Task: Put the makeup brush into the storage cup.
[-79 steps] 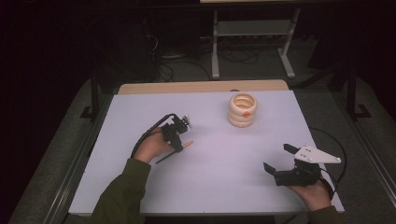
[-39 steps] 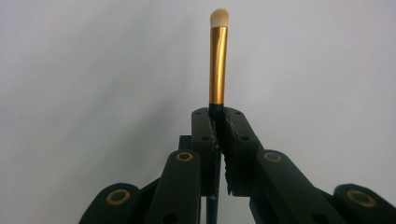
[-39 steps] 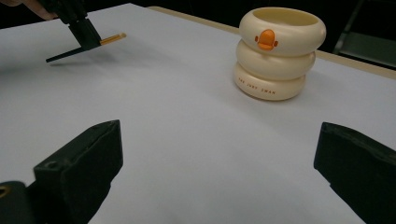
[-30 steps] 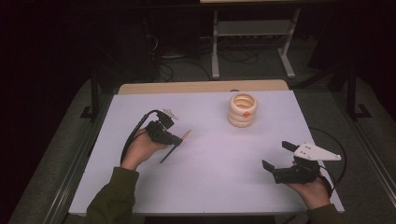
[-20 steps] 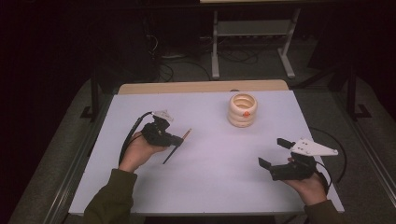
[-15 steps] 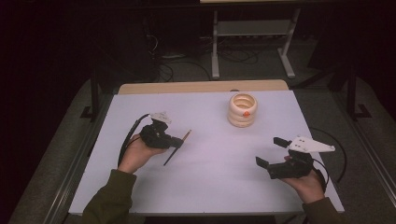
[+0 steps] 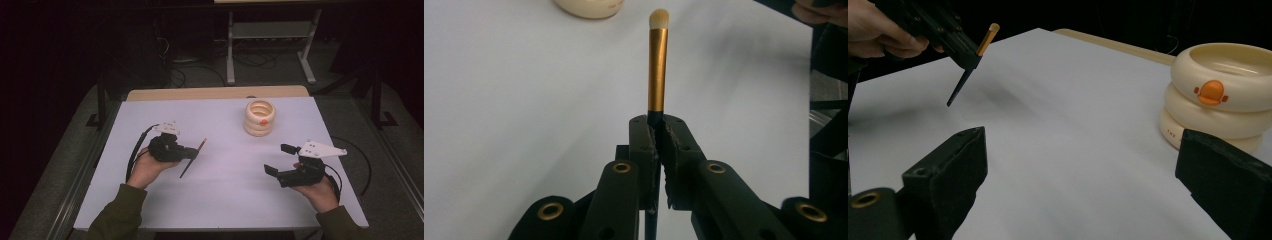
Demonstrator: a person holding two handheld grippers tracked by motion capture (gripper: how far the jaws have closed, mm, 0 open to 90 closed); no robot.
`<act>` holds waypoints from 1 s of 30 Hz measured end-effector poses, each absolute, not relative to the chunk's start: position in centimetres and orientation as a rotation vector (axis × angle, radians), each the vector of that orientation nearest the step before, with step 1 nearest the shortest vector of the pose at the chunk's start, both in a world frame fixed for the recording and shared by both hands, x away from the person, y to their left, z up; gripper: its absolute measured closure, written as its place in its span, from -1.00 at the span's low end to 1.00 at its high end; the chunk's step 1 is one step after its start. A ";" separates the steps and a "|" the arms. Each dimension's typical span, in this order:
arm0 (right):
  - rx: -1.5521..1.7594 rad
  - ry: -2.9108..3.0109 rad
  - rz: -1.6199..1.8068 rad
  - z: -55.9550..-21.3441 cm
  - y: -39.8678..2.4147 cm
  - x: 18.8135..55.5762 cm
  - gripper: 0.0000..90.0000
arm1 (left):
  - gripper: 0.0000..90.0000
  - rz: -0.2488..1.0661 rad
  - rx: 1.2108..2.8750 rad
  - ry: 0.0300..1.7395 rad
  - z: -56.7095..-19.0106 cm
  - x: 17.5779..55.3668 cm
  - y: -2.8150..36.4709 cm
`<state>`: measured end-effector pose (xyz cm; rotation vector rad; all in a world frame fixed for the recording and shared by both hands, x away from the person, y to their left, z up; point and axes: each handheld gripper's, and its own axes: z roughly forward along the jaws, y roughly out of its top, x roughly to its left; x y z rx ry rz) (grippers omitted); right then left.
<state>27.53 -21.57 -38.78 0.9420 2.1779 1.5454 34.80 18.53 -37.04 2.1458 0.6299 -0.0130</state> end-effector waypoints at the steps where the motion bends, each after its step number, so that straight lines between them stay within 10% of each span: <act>1: 0.946 2.173 1.549 -38.8 -21.5 27.6 -0.87 | 0.86 -0.011 2.149 0.619 -37.0 34.8 18.5; 30: 0.891 2.220 1.704 -38.0 -18.4 30.3 -0.51 | 0.86 0.001 2.020 0.561 -36.9 33.7 17.3</act>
